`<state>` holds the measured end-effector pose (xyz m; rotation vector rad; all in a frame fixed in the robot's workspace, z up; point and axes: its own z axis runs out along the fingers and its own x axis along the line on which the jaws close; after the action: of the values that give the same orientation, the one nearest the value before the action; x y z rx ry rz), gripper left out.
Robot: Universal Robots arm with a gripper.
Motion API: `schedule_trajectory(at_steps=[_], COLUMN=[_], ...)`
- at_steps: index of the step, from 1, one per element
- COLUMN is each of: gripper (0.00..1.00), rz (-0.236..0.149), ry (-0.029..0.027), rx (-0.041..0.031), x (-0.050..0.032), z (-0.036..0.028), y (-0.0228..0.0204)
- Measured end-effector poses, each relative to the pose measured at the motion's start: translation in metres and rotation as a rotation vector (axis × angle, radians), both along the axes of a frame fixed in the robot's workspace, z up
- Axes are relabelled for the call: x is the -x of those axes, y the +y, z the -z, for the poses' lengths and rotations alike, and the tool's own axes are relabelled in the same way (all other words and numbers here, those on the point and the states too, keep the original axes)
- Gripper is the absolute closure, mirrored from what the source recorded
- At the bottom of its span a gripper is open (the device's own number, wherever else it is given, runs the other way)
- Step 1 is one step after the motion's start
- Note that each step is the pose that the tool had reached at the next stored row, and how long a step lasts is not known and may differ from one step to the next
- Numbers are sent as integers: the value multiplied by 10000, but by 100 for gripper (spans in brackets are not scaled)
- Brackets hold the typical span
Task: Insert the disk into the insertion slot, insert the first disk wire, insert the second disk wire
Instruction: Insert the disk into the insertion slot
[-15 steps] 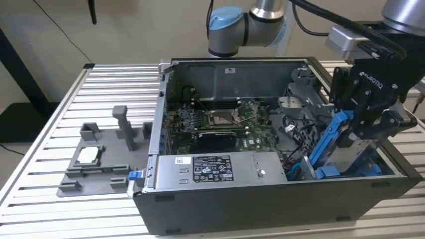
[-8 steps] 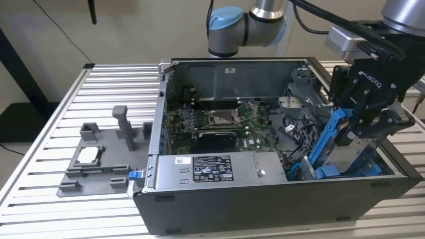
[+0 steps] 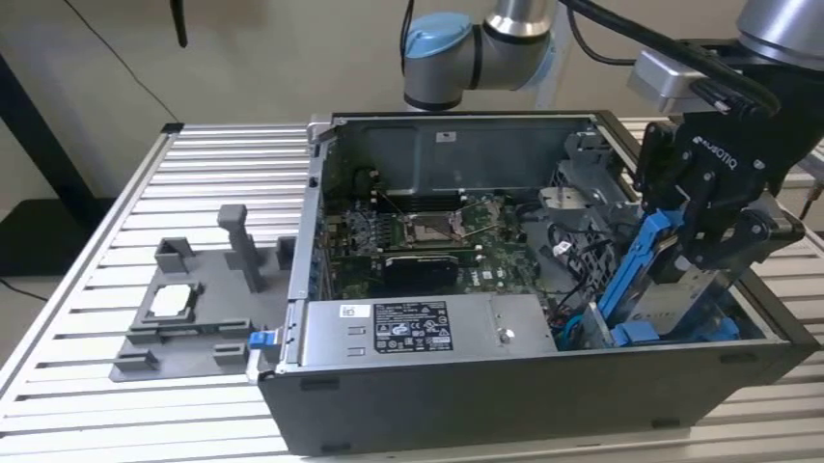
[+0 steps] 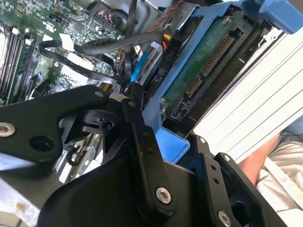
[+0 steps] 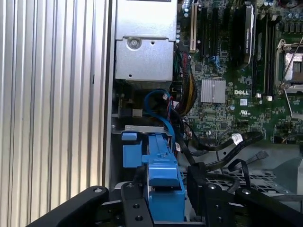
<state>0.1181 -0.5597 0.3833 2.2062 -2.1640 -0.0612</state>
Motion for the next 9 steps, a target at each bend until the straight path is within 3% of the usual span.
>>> schedule_trajectory(at_steps=[9], gripper=[51], rz=[2], ry=[0], rx=[-42], x=[0], z=[0], y=[2])
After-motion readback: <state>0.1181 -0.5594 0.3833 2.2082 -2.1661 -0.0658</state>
